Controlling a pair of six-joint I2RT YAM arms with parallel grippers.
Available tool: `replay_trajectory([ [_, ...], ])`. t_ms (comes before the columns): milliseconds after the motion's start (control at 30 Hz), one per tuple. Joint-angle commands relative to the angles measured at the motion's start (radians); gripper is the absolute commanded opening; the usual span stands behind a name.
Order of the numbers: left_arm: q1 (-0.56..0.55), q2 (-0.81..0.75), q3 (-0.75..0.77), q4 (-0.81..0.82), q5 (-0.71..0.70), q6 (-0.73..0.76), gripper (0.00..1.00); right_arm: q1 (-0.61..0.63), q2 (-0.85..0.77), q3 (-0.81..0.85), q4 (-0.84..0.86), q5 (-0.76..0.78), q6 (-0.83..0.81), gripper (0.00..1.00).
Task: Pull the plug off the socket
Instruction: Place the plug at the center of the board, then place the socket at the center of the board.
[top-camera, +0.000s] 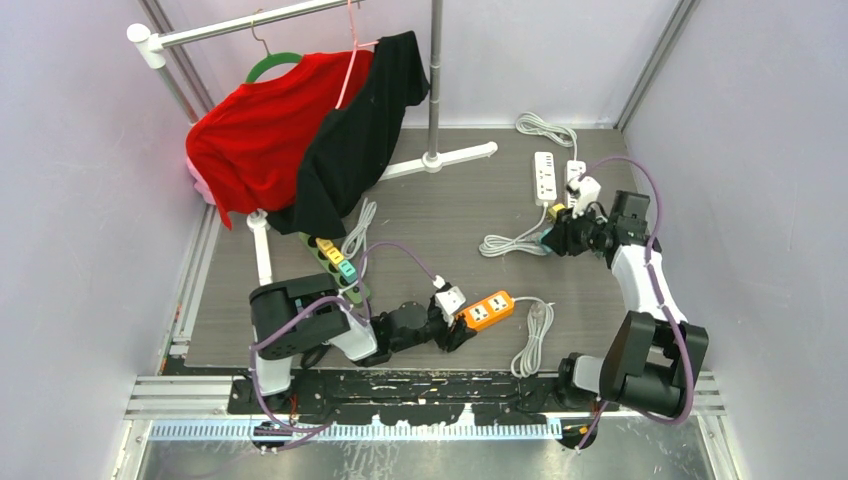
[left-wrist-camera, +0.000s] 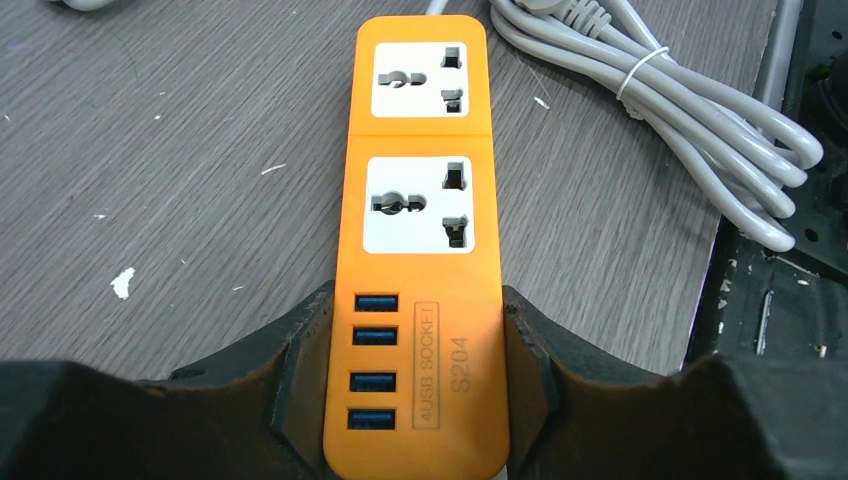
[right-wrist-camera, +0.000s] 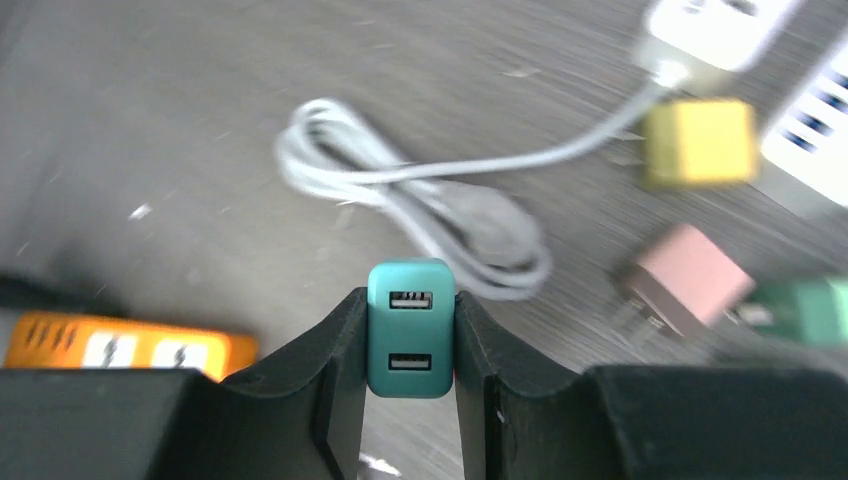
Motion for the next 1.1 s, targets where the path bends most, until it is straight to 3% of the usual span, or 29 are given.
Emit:
replay_trajectory([
  [0, 0.0, -0.031, 0.006, -0.16, 0.033, -0.054, 0.0, -0.059, -0.005, -0.068, 0.386, 0.312, 0.447, 0.01],
  [100, 0.001, -0.044, 0.001, -0.17, 0.032, -0.057, 0.0, -0.063, 0.044, -0.071, 0.459, 0.507, 0.556, 0.05],
  [167, 0.0, -0.05, -0.004, -0.175, 0.03, -0.056, 0.0, -0.063, 0.071, -0.061, 0.464, 0.558, 0.589, 0.07],
  [267, 0.0, -0.054, -0.008, -0.176, 0.029, -0.057, 0.0, -0.063, 0.11, -0.054, 0.452, 0.535, 0.59, 0.12],
  [633, 0.0, -0.073, -0.008, -0.191, 0.027, -0.053, 0.0, -0.064, 0.176, 0.003, 0.353, 0.453, 0.521, 0.5],
  [767, 0.001, -0.094, -0.006, -0.206, 0.022, -0.056, 0.0, -0.063, 0.145, 0.007, 0.339, 0.482, 0.475, 0.57],
  [933, 0.0, -0.111, -0.002, -0.227, 0.014, -0.06, 0.0, -0.063, 0.068, 0.001, 0.322, 0.468, 0.416, 0.6],
  [1067, 0.0, -0.142, 0.013, -0.276, 0.003, -0.066, 0.0, -0.065, -0.005, 0.02, 0.203, 0.283, 0.3, 0.59],
])
